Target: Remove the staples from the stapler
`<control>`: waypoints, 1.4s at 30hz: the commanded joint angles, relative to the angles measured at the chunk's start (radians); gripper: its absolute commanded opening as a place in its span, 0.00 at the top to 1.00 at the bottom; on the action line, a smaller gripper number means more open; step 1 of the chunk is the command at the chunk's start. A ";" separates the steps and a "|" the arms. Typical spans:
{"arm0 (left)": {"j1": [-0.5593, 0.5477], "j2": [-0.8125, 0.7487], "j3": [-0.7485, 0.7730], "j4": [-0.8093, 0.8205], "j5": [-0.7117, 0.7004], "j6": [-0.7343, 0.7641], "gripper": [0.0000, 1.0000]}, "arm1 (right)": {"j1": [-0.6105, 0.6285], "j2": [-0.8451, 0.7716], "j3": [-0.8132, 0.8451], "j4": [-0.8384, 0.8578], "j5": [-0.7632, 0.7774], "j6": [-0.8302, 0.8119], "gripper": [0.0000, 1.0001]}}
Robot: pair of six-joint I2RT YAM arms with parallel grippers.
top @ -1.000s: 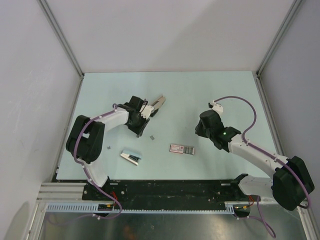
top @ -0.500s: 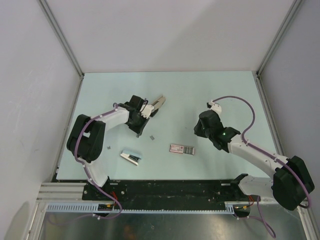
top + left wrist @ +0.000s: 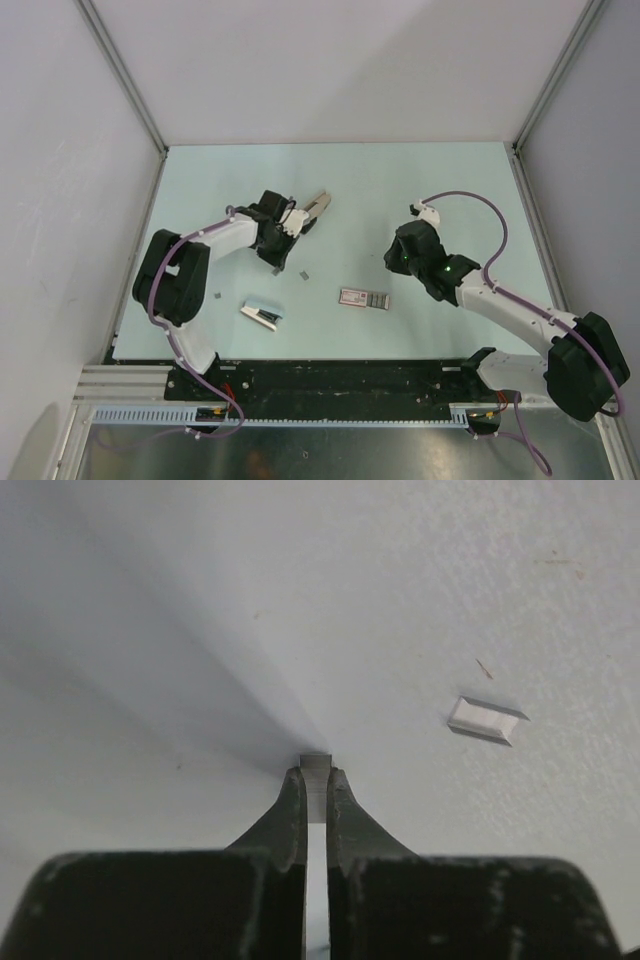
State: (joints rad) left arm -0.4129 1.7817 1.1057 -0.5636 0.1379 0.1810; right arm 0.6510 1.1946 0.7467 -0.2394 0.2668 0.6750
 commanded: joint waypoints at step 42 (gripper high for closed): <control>0.074 -0.308 0.462 0.017 1.348 -0.583 0.94 | 0.157 -0.099 0.102 0.878 -0.554 0.098 0.36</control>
State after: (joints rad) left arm -0.3416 1.5200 1.5761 -0.5774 1.4174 -0.3698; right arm 0.7727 1.0885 0.8001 0.5728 -0.3038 0.7715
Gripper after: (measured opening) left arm 0.067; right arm 0.644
